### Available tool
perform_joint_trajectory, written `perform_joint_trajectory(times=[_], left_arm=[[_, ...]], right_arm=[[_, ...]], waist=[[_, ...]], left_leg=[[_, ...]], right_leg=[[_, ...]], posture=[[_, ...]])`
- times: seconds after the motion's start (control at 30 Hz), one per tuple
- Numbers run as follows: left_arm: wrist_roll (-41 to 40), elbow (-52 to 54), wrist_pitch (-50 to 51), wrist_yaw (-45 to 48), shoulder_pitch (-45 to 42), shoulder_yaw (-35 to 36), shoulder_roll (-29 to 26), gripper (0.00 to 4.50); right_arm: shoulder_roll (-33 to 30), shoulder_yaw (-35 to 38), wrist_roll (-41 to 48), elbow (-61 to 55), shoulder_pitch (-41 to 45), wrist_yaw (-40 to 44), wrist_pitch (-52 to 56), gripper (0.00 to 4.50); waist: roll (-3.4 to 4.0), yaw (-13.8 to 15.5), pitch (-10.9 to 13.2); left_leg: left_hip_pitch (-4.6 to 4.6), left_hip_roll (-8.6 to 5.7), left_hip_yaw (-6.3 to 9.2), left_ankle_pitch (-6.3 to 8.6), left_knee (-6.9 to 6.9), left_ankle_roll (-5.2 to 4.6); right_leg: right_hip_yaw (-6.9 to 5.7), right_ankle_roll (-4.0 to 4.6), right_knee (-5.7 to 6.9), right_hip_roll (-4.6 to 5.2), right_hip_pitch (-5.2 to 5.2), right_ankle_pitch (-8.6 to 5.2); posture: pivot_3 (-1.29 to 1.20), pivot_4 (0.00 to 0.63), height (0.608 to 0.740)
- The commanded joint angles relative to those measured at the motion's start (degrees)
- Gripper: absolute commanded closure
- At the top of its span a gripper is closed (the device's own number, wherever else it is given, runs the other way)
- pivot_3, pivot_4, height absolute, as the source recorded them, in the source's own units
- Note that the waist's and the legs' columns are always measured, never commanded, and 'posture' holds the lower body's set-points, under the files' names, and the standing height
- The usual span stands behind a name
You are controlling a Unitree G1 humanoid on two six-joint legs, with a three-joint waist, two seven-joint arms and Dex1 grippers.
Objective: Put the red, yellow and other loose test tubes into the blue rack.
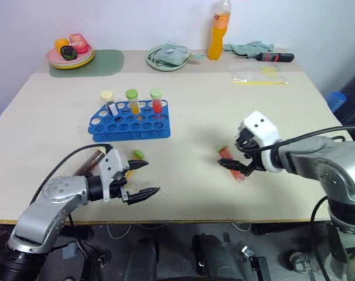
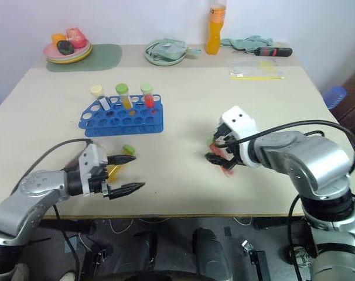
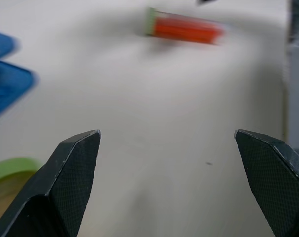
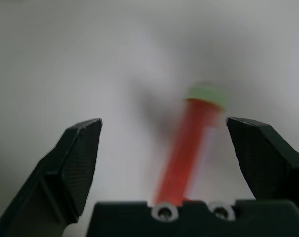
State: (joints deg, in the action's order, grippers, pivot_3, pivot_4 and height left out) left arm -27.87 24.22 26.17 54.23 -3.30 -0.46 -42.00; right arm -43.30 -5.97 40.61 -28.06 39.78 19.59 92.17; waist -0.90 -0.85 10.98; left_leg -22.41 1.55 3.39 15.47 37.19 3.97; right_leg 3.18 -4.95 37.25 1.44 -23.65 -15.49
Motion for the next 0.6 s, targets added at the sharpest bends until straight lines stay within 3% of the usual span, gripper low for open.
perform_joint_trajectory(times=[0.03,0.3,0.5,0.6], left_arm=[[0.5,-0.3,-2.1,0.8,-2.1,-1.9,1.7,0.01],[1.5,4.1,-3.4,-1.0,3.5,-3.1,4.2,0.01],[1.8,7.0,-3.3,-3.8,7.0,-3.0,5.2,0.01],[1.6,7.3,-3.0,-4.6,7.1,-2.9,5.3,0.00]], right_arm=[[-0.8,-3.2,10.6,10.8,6.9,-10.7,0.3,0.03],[-3.6,-18.7,39.9,40.5,22.6,-34.9,0.3,0.03],[-0.1,-21.2,49.8,49.6,25.6,-47.8,0.3,0.03],[1.6,-21.1,52.0,51.1,25.9,-51.7,0.3,0.82]], waist=[[0.00,-0.1,0.0],[0.01,-0.4,0.0],[0.01,-0.3,0.0],[0.01,-0.3,0.0]], left_leg=[[-0.02,-0.02,-0.03,0.00,0.00,0.00],[-0.15,0.05,-0.04,0.10,-0.07,-0.19],[-0.28,0.05,-0.08,0.11,-0.02,-0.20],[-0.35,0.05,-0.07,0.11,0.00,-0.20]], right_leg=[[0.01,-0.02,0.00,0.01,-0.01,0.01],[0.04,-0.05,0.04,-0.03,-0.23,0.03],[0.07,-0.06,0.10,-0.04,-0.37,0.04],[0.07,-0.06,0.11,-0.05,-0.42,0.04]], posture=[[0.00,0.150,0.740],[0.00,0.150,0.740],[0.00,0.150,0.740],[0.00,0.150,0.740]])
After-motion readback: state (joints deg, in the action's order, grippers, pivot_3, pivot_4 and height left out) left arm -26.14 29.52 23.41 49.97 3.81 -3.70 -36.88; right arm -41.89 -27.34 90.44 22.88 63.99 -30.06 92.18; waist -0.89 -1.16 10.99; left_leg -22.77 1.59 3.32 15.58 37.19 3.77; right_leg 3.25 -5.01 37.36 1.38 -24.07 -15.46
